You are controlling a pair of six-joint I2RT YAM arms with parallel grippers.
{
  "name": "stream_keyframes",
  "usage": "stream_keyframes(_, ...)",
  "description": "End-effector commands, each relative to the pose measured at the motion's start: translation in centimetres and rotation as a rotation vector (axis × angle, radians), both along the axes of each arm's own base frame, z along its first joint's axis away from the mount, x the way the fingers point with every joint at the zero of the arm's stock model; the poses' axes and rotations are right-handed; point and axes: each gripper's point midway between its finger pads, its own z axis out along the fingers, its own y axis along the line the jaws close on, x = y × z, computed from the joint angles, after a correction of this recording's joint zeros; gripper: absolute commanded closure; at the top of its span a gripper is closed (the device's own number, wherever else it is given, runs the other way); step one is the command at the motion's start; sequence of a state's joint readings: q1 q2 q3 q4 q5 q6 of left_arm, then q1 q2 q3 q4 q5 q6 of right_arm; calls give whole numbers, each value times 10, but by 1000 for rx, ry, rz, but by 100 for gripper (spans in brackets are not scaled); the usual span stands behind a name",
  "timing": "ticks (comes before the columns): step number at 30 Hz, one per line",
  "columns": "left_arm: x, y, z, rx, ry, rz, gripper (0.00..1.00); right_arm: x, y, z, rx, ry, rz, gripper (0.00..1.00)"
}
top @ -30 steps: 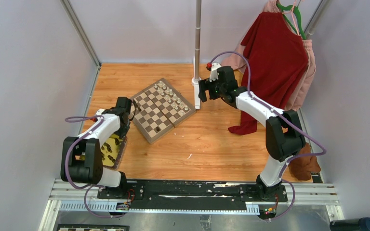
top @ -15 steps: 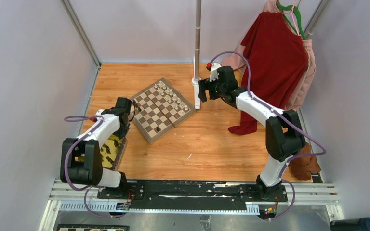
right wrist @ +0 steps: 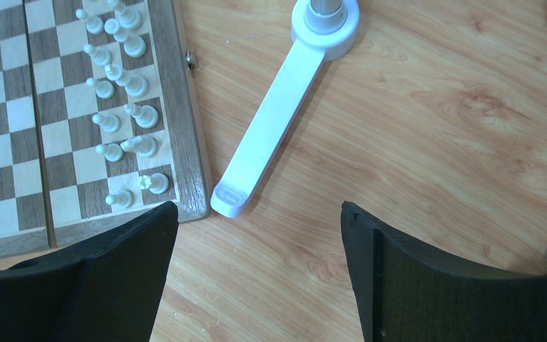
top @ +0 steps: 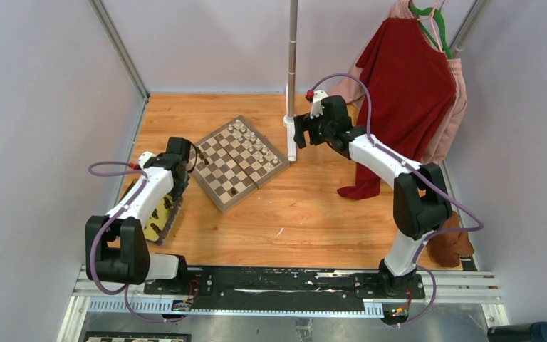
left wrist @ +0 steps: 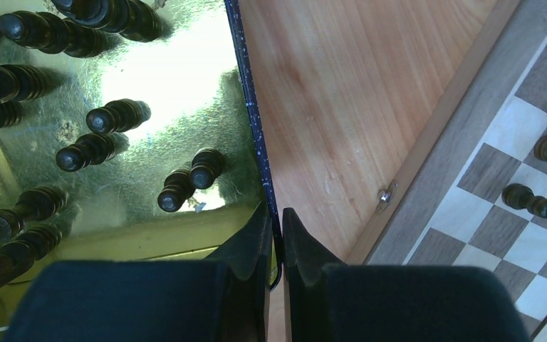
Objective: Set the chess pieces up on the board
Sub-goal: Pick up the storage box at the center of the board.
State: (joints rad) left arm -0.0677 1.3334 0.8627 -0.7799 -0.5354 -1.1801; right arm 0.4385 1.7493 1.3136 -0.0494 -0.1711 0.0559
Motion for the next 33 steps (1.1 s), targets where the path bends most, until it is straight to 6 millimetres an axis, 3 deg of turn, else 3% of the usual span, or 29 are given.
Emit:
stream_keyframes(1, 0, 10, 21, 69, 8, -55, 100, 6, 3, 34, 16, -68, -16, 12)
stream_keyframes(12, 2, -2, 28, 69, 82, -249, 100, 17, -8, 53, 11, -103, -59, 12)
stream_keyframes(17, 8, -12, 41, 101, 84, -351, 100, 21, -18, 56, 1, -108, -80, 12)
stream_keyframes(33, 38, -68, 81, 247, 91, -705, 100, 29, -64, 63, -32, -117, -179, 12)
